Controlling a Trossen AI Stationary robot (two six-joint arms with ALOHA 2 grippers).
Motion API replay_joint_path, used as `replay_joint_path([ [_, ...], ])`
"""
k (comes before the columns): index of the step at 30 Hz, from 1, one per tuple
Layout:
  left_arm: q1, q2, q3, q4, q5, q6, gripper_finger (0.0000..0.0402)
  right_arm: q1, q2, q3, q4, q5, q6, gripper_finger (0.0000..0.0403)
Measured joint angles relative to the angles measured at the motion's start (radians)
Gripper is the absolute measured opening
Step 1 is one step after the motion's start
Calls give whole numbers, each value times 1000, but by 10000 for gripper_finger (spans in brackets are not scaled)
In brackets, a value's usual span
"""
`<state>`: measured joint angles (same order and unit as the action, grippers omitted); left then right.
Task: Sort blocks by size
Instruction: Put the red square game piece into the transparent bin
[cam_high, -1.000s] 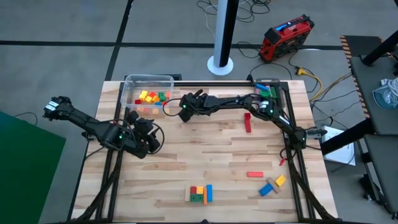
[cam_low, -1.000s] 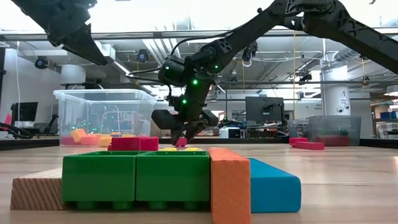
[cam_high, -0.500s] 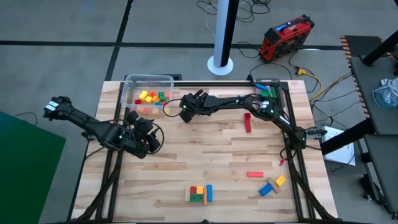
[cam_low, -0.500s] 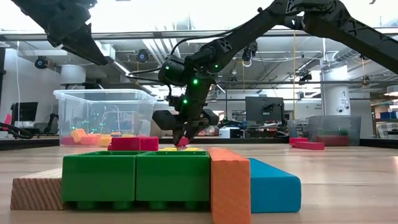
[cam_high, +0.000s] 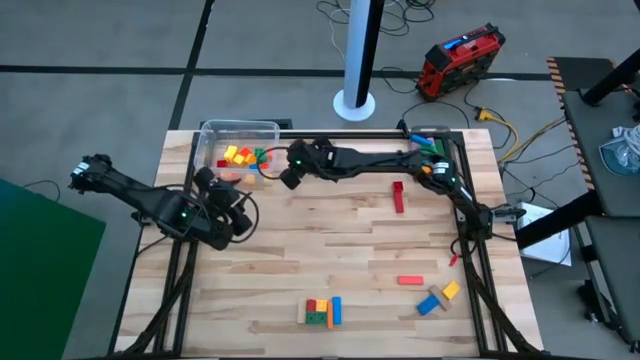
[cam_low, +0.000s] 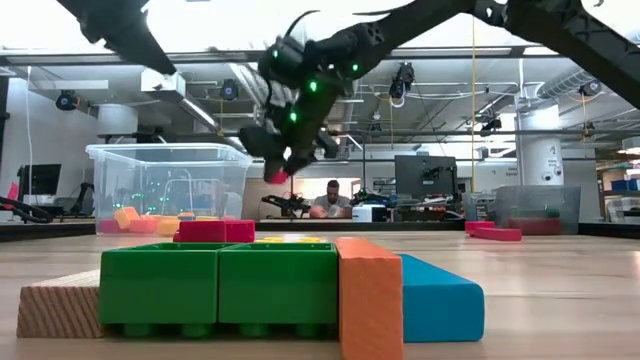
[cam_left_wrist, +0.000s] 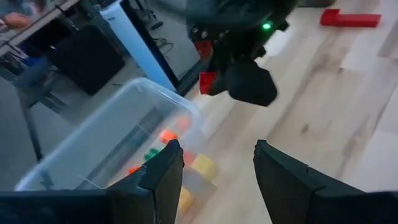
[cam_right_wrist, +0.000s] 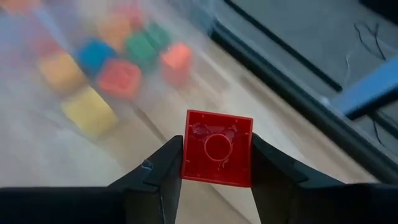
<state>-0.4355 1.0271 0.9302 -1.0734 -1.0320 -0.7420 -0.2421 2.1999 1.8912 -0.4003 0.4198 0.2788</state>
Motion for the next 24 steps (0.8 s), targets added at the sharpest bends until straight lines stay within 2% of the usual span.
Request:
replay_joint_path([
  [5,0,-5,54,-95,-16,0,173,14,-38,0,40,0,-56,131],
  [11,0,-33,58,-196,-81,-22,173,35,-70,0,199,-16,-151,143],
  [18,0,-65,57,-217,-141,-19,173,34,0,2,573,-295,-221,138],
  [24,0,-86,57,-225,-154,-18,173,30,87,1,743,-314,-193,150],
])
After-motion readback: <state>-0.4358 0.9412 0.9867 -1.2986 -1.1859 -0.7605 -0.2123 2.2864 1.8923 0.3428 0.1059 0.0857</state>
